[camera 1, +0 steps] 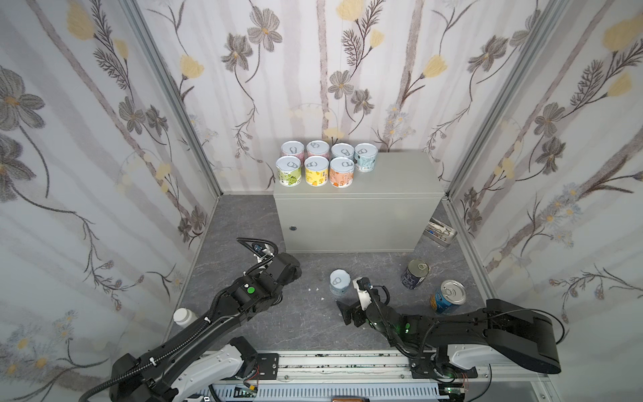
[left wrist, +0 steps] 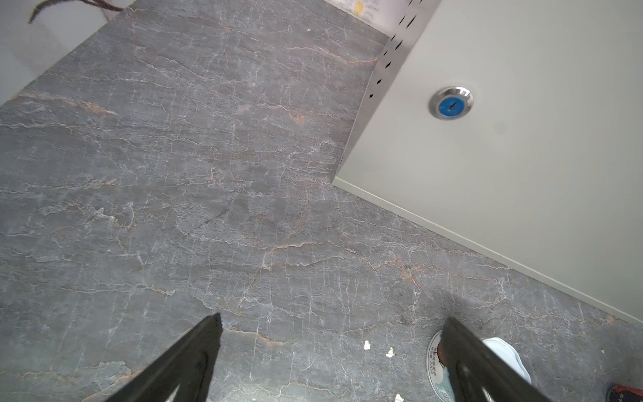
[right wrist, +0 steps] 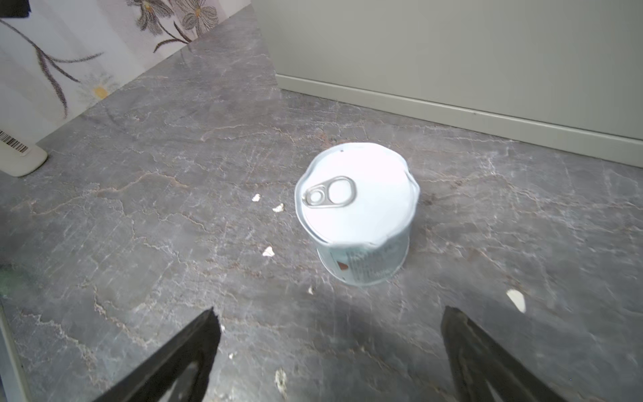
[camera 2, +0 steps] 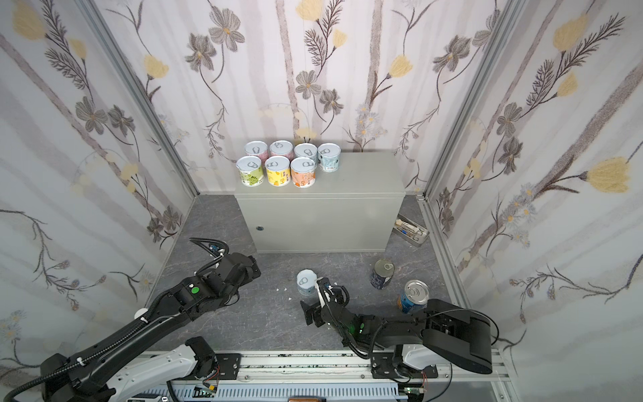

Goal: Place and organize the canned foods onto the counter
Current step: 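Close the right gripper on the floor can while the left gripper withdraws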

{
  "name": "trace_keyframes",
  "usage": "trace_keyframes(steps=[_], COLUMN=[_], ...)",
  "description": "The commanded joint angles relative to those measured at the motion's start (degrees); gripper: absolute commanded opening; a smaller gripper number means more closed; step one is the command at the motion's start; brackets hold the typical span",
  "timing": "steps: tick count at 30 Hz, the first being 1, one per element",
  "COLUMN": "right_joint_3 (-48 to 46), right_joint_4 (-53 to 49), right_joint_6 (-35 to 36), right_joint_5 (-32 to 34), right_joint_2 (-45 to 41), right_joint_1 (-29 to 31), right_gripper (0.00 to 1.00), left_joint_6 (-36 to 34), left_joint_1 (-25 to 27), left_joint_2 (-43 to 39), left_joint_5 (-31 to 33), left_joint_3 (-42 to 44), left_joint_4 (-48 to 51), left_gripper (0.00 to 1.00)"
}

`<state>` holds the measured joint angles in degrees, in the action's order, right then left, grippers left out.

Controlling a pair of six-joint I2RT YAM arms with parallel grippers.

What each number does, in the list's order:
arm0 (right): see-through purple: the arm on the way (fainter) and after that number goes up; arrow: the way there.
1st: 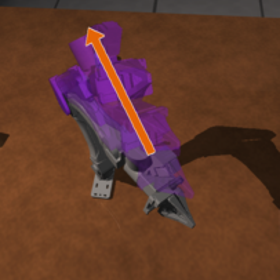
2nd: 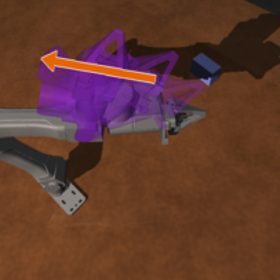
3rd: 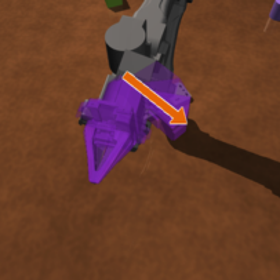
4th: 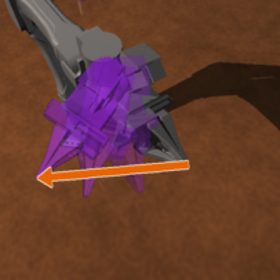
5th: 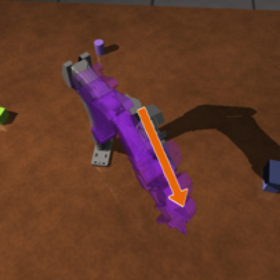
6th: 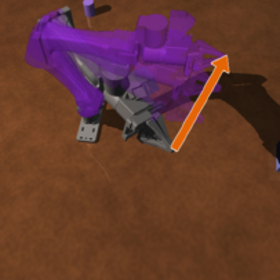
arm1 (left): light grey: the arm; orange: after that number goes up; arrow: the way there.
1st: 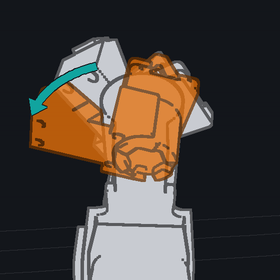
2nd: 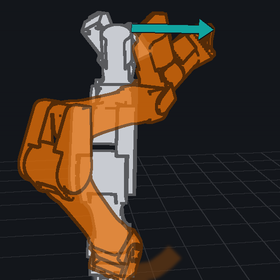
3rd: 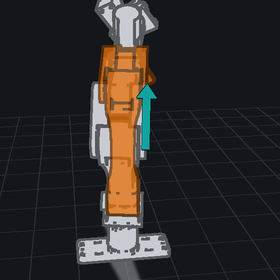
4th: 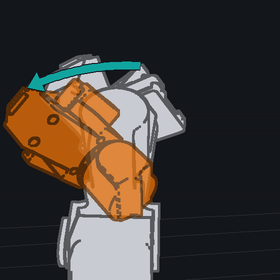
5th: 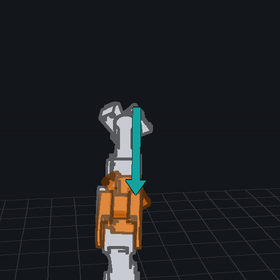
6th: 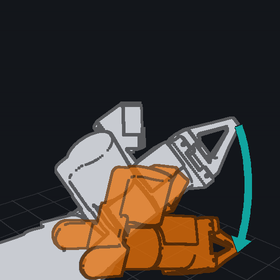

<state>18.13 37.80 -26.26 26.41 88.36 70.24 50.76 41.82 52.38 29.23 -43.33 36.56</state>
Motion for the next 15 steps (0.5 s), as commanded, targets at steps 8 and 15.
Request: trace_keyframes(steps=[8, 15], right_joint_3=[3.9, 9.7], right_joint_4=[11.6, 9.3], right_joint_6=[2.5, 3.3], right_joint_5=[-5.7, -6.3], right_joint_2=[11.3, 18.1], right_joint_1=[-6.0, -7.3], right_gripper=[1.0, 1.0], left_joint_6=[-5.0, -6.9], left_joint_1=[-5.9, -8.9], left_joint_2=[-3.7, -2.6], left_joint_5=[-7.4, -9.8], left_joint_3=[4.7, 6.0], left_joint_4=[-7.9, -10.3], left_gripper=[1.0, 1.0])
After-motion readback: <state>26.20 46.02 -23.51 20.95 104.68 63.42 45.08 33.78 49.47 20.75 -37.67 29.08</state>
